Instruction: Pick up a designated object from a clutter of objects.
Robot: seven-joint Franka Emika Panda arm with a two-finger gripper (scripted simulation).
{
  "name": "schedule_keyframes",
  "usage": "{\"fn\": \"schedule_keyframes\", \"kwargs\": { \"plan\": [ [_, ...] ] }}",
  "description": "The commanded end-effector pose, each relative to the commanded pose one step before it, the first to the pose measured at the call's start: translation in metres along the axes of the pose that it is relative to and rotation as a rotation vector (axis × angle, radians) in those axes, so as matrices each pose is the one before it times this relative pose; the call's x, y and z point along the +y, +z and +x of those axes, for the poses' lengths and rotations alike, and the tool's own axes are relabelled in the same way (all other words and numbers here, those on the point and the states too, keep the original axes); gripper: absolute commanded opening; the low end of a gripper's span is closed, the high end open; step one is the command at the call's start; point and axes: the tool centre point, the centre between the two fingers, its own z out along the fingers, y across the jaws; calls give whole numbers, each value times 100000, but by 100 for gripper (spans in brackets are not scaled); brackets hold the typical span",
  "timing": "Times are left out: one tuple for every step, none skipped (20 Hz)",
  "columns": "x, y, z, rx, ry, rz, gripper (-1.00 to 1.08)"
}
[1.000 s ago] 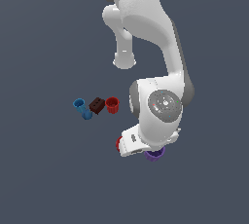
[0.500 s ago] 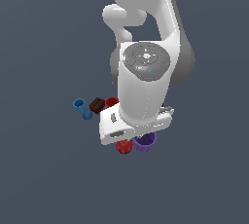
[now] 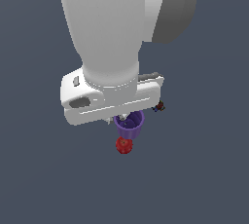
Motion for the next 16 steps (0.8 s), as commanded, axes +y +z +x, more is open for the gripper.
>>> {"fn": "schedule_keyframes", "kwargs": {
  "plan": [
    [1173,-2614,-459,92,-46,-3,-100],
    [462,-967,-154,0,0,0,-100],
    [448,-932,-144,0,0,0,-100],
    [416,-861,-129,0,0,0,-100],
    [385,-792,-116,0,0,0,-100],
    [354,-726,-103,0,0,0,-100],
    [327,-674,-98,-4,37,-58,-100],
    [297,-602,-77,0,0,0,-100],
    [270,-543,-65,0,0,0,-100],
    [244,-487,-55,0,0,0,-100],
    [219,-435,-46,0,0,0,-100],
    [195,-386,-40,0,0,0,-100],
    [175,-344,-37,-15,40,-54,-100],
    [151,-297,-27,0,0,0,-100],
    [131,-256,-22,0,0,0,-100],
    [111,-216,-16,0,0,0,-100]
  ]
}}
